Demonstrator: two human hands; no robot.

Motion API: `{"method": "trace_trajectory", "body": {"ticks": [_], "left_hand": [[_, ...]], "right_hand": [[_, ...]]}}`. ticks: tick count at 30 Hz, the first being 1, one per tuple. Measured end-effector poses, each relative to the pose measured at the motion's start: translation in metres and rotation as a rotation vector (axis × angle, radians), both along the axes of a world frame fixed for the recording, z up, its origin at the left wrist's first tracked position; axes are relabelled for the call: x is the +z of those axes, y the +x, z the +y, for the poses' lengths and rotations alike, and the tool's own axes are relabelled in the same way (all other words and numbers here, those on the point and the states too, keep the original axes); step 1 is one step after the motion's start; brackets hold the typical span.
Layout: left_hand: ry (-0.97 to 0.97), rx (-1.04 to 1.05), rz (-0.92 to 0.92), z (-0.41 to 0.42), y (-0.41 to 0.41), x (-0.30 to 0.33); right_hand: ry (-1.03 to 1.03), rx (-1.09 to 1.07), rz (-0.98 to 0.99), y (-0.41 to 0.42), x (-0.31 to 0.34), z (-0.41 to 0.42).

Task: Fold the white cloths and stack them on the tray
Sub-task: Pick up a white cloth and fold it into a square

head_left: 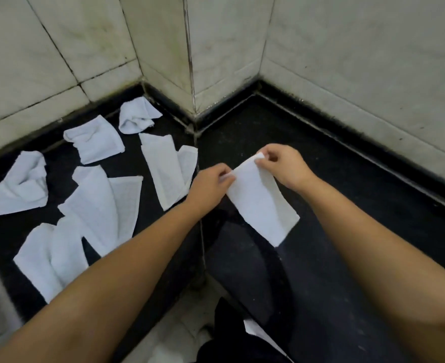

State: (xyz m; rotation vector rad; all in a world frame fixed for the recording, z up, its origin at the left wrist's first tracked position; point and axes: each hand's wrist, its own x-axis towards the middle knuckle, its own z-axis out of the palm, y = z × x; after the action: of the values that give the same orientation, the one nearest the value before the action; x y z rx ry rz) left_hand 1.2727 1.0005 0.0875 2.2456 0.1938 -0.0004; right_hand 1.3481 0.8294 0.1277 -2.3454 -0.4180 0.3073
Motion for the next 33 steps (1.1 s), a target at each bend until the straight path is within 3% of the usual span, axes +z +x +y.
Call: {"method": "trace_trajectory", "body": {"ticks": [5,8,18,25,33], "left_hand": [[0.036,-0.071,-0.342,-0.003,0.014,0.070],[0.058,-0.155,-0.412,-0.005,-0.008,0.068],[0.143,-0.506,0.071,-0.017,-0.103,-0.051],[0.113,-0.341,0.058,-0.010,-0.036,-0.038],[0.258,-0.247,0.179,-0.008,0.031,-0.061]], "right_hand": [[0.277,-0.055,-0.142,-0.005,0.053,-0.025],[0.319,-0.037,-0.117,-0.030,0.049,-0.038],[0.098,0.001,0.327,-0.145,-0.080,-0.090],[0.098,-0.088,0.268,-0.080,-0.074,-0.071],[-0.032,-0.251,0.288,-0.022,-0.098,-0.034]]}}
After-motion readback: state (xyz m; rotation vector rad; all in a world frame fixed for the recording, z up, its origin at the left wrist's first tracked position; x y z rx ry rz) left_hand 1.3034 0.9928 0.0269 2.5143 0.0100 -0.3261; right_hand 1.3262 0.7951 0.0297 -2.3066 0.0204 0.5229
